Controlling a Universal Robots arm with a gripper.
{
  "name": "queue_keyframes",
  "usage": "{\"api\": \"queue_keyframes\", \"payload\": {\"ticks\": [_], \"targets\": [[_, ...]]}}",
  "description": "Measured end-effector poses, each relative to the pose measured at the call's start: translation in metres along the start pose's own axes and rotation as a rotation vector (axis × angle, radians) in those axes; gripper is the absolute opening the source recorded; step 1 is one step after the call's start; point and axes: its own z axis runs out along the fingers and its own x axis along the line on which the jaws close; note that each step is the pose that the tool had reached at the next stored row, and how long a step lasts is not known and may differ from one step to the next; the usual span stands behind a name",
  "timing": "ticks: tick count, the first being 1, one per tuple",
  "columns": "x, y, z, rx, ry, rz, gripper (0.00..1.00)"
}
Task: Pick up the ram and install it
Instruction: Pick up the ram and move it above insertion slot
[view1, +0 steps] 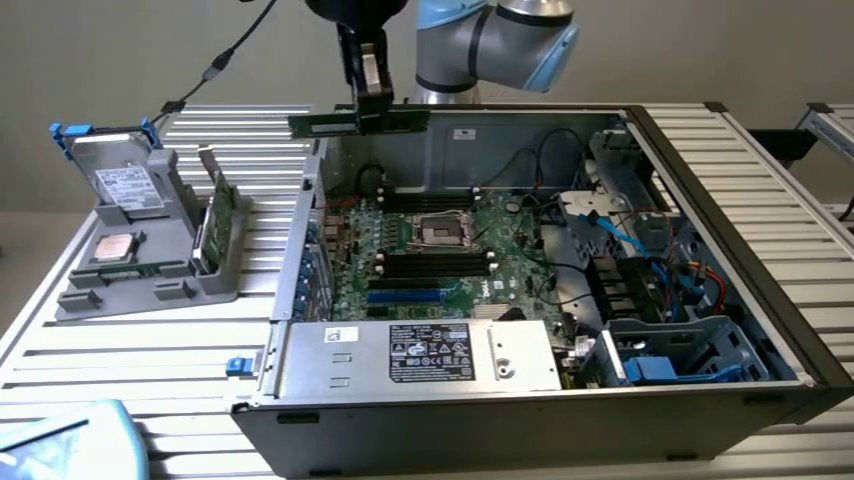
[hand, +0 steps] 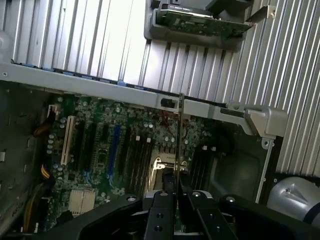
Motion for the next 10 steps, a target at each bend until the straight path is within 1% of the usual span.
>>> {"api": "queue_keyframes", "payload": {"ticks": [2,4,7,8,10], "targets": [[0.003,-0.0088,-0.0003,0.0010,-0.0057,0.000,0.15],[0.005,-0.0176,-0.0006,0.0013,-0.0080,0.000,0.15],[0.008,-0.0308,-0.0006,0.0015,-0.0081,0.000,0.15],[0.009,-0.0352,-0.0001,0.0020,-0.0073,0.000,0.15],[0.011,-0.0438,0.0013,0.0026,-0.0023,-0.001,0.15]]}}
